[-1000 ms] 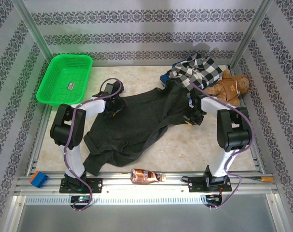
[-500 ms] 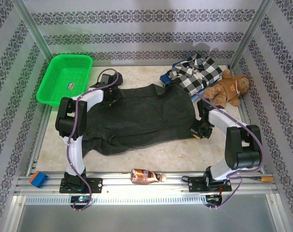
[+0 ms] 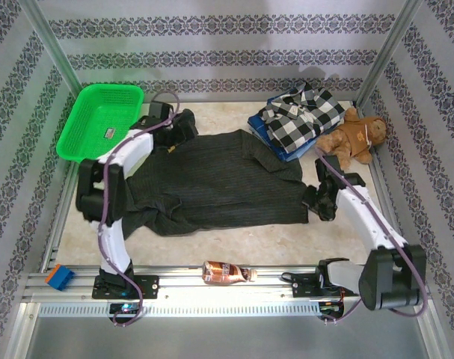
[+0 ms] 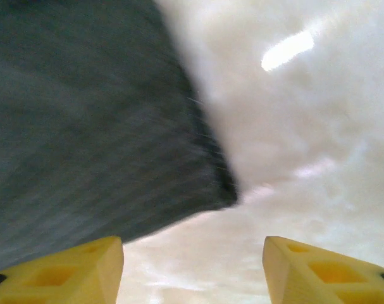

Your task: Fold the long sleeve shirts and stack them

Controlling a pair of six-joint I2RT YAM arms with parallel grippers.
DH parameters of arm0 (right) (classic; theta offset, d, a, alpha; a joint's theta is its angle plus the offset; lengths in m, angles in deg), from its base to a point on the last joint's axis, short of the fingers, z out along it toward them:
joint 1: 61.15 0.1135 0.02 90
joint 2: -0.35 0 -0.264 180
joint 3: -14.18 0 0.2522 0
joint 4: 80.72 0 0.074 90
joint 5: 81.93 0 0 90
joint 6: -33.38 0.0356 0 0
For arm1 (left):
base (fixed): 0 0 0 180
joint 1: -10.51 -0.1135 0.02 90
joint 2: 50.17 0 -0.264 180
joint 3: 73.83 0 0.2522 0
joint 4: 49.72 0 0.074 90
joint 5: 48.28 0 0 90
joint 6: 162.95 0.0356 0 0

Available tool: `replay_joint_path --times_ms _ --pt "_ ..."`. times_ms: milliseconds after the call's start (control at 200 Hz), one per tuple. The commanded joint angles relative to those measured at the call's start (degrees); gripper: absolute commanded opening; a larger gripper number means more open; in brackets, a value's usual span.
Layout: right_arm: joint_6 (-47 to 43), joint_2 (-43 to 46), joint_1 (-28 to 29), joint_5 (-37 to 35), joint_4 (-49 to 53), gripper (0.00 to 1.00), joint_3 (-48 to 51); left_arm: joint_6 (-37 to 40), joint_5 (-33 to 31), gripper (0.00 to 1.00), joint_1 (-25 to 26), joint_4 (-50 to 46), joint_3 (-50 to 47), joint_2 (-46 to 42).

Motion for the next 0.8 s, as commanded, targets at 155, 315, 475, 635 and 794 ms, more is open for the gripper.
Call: replay_joint_path --times_ms 155,315,475,635,794 --pt "-6.19 -11.19 12.57 9.62 -6.01 0.66 -15.47 6.79 -6.13 0.98 -1.12 -23.87 -7.08 -17.29" --pt "-8.72 -25.5 19.1 8.17 -6.72 0.63 -23.91 7.49 -9.45 0.98 -4.39 -25.87 -16.56 -20.9" --pt "-6.78 -38.82 21.82 7.81 -7.31 0.57 -30.09 8.36 -11.04 0.95 -5.28 -24.2 -18.98 -17.2" --pt "-3.21 -45.58 22.32 4.77 -8.94 0.56 -32.85 9.75 -12.56 0.9 -5.12 -22.05 -16.06 -8.13" --pt "-1.43 -48.14 21.79 2.78 -10.0 0.56 -33.35 11.28 -13.42 0.86 -3.67 -20.69 -9.44 1.55"
